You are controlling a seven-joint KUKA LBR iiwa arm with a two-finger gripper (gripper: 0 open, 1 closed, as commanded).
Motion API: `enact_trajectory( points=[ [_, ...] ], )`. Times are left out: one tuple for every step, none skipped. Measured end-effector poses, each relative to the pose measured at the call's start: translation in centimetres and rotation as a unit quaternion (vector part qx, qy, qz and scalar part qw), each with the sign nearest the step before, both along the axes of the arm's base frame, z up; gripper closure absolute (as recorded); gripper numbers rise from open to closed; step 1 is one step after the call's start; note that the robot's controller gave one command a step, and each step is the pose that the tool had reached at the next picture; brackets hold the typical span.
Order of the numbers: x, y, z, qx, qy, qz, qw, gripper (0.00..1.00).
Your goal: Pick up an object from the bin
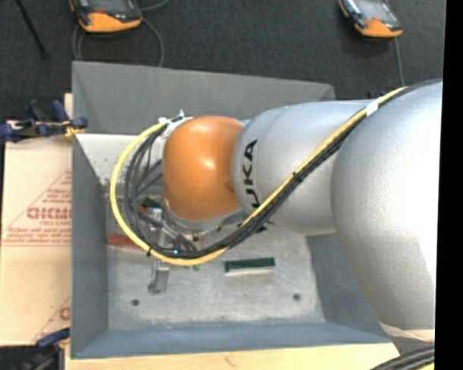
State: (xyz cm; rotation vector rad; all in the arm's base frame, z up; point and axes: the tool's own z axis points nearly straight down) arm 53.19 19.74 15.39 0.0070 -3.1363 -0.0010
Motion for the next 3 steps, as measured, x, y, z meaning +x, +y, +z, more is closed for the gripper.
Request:
enact_trajectory(
  points=[
    [6.6, -0.6, -7.6, 0.0, -0.0036, -0.024, 0.9997, 0.0],
    [6.5, -0.5, -7.1, 0.001, -0.0042, -0.025, 0.9997, 1.0],
    [8.2, 1.4, 9.1, 0.001, -0.0094, 0.024, 0.9997, 1.0]
  ],
)
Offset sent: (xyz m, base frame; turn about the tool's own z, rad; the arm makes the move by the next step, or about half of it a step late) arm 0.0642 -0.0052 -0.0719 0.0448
